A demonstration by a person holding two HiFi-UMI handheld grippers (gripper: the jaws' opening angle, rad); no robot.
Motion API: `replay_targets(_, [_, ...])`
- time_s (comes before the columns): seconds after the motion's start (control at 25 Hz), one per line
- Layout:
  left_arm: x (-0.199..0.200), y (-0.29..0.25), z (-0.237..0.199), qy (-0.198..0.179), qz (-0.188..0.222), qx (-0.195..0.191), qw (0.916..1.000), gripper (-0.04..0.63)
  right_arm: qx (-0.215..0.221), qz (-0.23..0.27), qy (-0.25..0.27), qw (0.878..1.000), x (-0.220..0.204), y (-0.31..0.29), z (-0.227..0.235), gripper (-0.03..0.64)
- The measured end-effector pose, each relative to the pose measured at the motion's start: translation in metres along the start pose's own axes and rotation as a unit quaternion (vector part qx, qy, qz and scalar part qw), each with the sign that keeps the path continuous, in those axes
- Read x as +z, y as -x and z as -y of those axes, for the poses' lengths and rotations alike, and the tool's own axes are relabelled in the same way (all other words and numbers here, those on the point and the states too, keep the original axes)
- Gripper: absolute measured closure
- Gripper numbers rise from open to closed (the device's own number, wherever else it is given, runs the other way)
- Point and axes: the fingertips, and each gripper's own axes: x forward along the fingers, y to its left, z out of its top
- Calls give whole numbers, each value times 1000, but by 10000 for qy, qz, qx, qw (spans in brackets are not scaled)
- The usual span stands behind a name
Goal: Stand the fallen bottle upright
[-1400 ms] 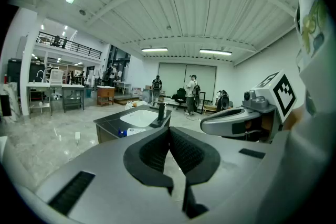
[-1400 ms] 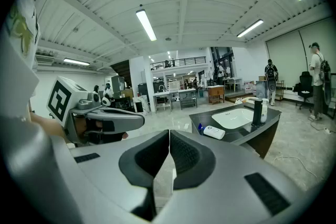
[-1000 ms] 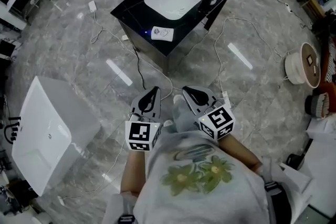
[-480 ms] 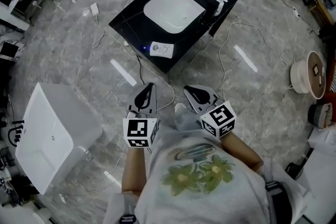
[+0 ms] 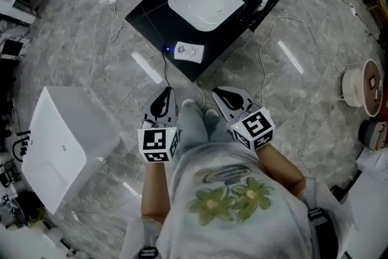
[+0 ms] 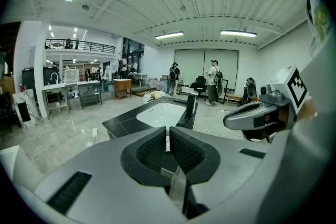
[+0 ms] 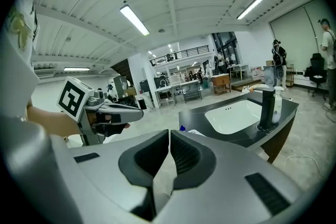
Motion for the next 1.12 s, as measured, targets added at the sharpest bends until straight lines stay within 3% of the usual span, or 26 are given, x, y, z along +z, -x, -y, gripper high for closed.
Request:
replay_targets(0.32, [-15, -46, -27, 72, -394, -229, 9989, 571, -144, -357, -211, 9990, -12, -40, 20, 573])
replay_targets(0.64, [-18, -92, -72, 94, -656, -543, 9963, 494, -259, -659, -247, 9972, -4, -99, 43, 573])
replay_targets(0.92, [-22, -131, -107, -364, -957, -1184, 9877, 388, -425, -810, -318, 9953, 8, -140, 61, 573])
replay_targets(1.12, [-29, -154, -126, -625, -1171, -1638, 9775, 363, -607, -890, -438, 9932, 10, -162, 69, 574])
